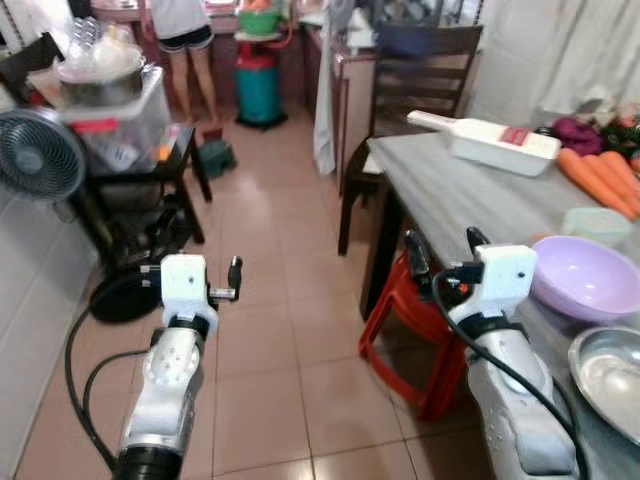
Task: Setting the table
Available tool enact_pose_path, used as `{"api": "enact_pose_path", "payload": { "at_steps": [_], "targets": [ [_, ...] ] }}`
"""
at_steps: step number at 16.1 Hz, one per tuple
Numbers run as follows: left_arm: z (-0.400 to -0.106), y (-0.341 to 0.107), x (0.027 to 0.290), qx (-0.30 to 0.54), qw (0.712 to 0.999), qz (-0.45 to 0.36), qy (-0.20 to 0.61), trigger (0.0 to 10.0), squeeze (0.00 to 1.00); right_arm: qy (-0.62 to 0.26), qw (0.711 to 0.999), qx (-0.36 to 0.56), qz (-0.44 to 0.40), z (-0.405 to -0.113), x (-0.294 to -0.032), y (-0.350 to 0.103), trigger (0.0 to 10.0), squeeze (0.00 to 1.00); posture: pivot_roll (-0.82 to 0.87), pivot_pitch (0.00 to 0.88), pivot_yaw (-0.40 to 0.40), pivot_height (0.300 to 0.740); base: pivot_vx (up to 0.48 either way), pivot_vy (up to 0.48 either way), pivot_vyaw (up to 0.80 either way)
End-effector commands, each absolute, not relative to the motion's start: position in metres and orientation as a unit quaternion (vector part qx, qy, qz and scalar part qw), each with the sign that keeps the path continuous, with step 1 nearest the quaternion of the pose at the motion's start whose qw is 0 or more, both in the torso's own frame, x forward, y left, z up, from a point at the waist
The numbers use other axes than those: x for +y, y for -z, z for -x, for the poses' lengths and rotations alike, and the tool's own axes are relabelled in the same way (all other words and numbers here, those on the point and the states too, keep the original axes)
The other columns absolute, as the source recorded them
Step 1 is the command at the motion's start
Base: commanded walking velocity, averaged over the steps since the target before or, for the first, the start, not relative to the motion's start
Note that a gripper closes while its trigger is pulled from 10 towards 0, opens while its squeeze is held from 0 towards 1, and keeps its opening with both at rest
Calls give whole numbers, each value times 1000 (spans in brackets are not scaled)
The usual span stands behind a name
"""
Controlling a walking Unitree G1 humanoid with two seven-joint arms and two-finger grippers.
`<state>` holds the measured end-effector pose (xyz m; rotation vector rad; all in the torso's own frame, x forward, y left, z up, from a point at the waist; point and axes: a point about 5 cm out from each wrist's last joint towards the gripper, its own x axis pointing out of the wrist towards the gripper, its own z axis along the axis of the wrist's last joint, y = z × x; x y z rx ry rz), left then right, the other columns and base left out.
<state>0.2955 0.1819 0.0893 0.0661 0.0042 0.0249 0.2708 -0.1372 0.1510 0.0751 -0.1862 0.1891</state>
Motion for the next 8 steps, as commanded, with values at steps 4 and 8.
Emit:
{"api": "enact_pose_path", "payload": {
  "at_steps": [4,8],
  "targets": [
    [-299,-92,182,-3,999,-37,-9,10000,0,-100,989,-104,-38,-272,-138,-156,10000,0,18,0,13,740,0,329,491],
    [-299,-91,181,-1,999,-38,-8,10000,0,-99,989,-102,-40,-272,-137,-155,10000,0,16,0,13,740,0,330,548]
  ]
}}
